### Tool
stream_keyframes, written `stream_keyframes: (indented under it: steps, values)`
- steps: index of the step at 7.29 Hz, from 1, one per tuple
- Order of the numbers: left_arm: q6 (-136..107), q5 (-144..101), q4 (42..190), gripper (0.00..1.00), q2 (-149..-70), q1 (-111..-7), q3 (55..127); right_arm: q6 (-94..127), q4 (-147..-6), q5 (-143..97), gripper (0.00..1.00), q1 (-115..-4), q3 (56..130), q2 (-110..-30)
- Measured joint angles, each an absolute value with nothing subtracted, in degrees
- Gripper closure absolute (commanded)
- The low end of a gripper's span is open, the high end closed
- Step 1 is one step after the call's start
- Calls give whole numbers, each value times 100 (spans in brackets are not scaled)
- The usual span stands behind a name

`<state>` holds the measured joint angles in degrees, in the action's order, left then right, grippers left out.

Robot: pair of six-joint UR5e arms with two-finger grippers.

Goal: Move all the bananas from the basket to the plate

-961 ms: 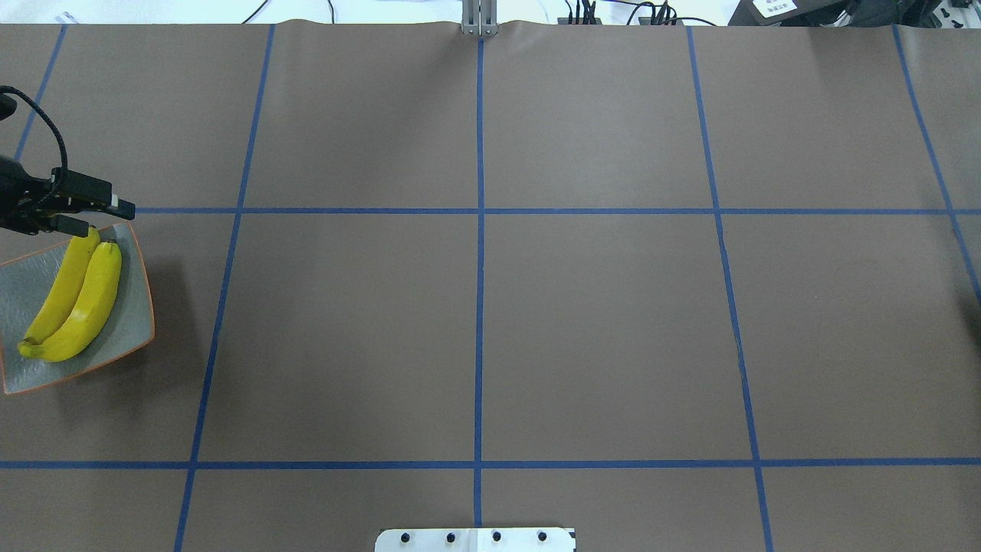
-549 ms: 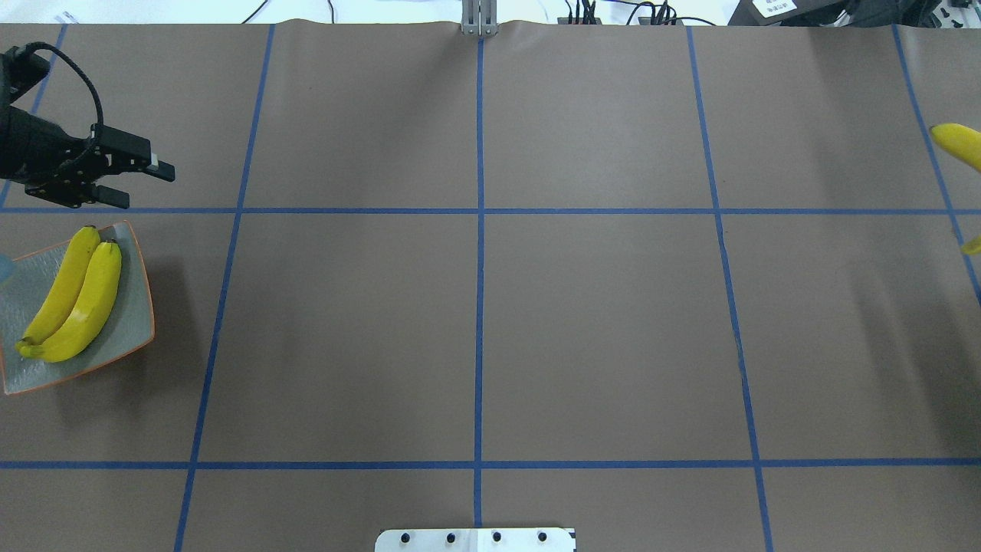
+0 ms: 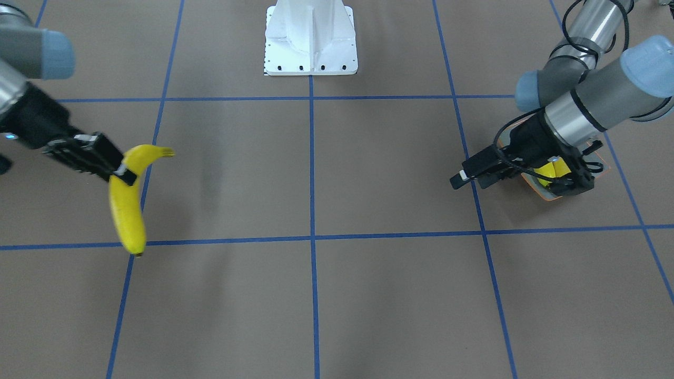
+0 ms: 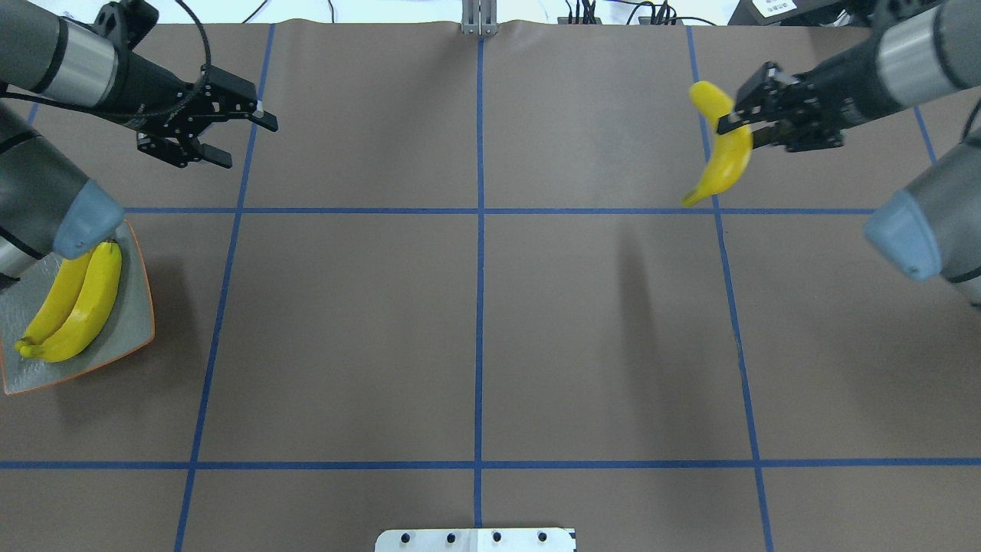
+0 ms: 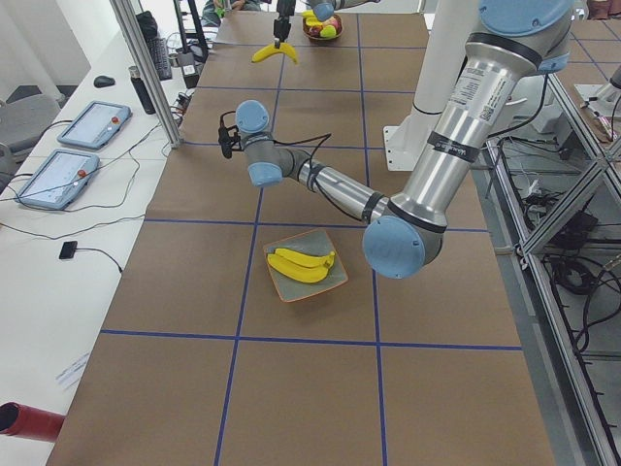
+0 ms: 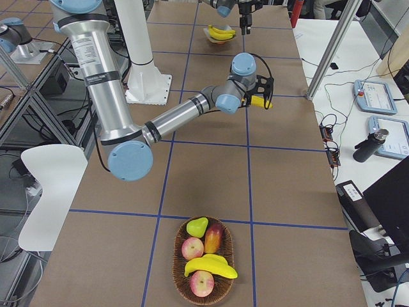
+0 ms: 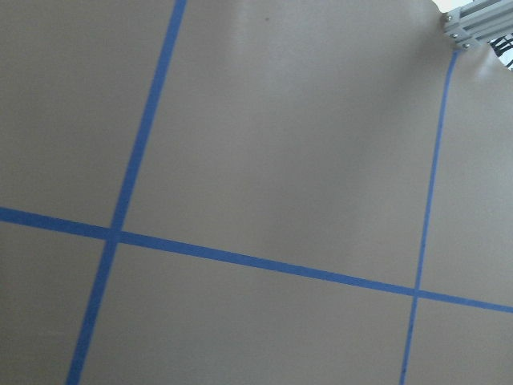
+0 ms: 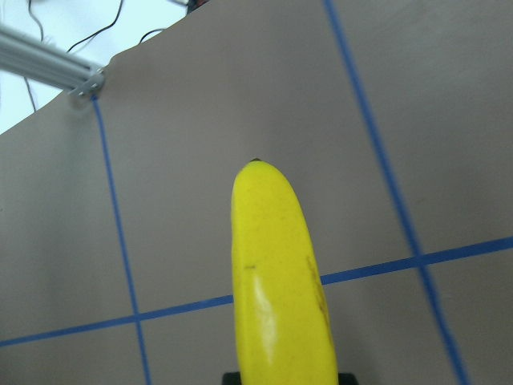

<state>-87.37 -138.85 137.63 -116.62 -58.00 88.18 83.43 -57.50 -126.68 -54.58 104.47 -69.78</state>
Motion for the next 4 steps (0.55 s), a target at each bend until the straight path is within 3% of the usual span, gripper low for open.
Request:
stream_keyframes:
  steps: [2, 4]
  values:
    - [-8847, -13887, 13773, 1, -12108, -5593, 8644, 8736, -5768, -11008, 100, -3979, 10506, -6296]
    - [-9083, -13879, 13788, 1, -12474, -5259, 8632, 8896, -5786, -10185, 100, -3282, 10482, -5914]
